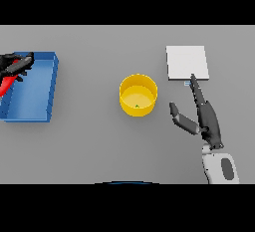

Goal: Pick up the red beaker and tilt it to pour out 1 green nut into yellow bowl. Pick up the yellow bowl and place it on the metallic measuring scale.

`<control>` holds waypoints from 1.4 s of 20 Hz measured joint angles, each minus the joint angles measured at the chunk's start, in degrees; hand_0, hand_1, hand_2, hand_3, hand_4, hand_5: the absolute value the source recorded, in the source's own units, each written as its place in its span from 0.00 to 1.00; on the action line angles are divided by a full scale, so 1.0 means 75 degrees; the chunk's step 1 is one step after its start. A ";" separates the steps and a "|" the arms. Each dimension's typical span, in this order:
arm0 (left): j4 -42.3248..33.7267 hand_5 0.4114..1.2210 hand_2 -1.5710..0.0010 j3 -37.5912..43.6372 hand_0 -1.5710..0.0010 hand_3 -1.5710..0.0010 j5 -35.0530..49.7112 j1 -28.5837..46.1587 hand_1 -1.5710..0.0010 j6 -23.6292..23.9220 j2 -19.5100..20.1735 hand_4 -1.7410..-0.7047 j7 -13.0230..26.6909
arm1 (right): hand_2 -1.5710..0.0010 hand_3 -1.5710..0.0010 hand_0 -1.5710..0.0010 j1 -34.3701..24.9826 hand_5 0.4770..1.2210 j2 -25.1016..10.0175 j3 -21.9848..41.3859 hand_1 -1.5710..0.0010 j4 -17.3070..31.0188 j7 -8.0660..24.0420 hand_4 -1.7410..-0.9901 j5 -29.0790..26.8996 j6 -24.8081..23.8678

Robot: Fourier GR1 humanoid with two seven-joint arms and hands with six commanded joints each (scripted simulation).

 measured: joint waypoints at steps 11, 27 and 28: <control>0.0471 0.31 0.97 -0.0376 0.96 0.98 -0.0817 -0.0264 0.97 0.0344 -0.0180 0.99 -0.0112 | 1.00 1.00 1.00 0.0106 0.27 -0.0095 0.0125 1.00 -0.0275 0.0386 0.77 0.0291 -0.0060; 0.0249 0.33 1.00 -0.0216 1.00 1.00 -0.0614 -0.0110 1.00 0.0484 -0.0289 0.99 -0.0726 | 1.00 1.00 1.00 -0.3311 0.31 -0.2762 0.3051 1.00 0.1081 -0.0145 0.70 0.4304 0.2308; 0.0176 0.33 1.00 -0.0235 1.00 1.00 -0.0624 -0.0116 1.00 0.0531 -0.0279 0.99 -0.0648 | 1.00 1.00 1.00 -0.3632 0.31 -0.2795 0.3161 1.00 0.1246 -0.0201 0.71 0.4389 0.2471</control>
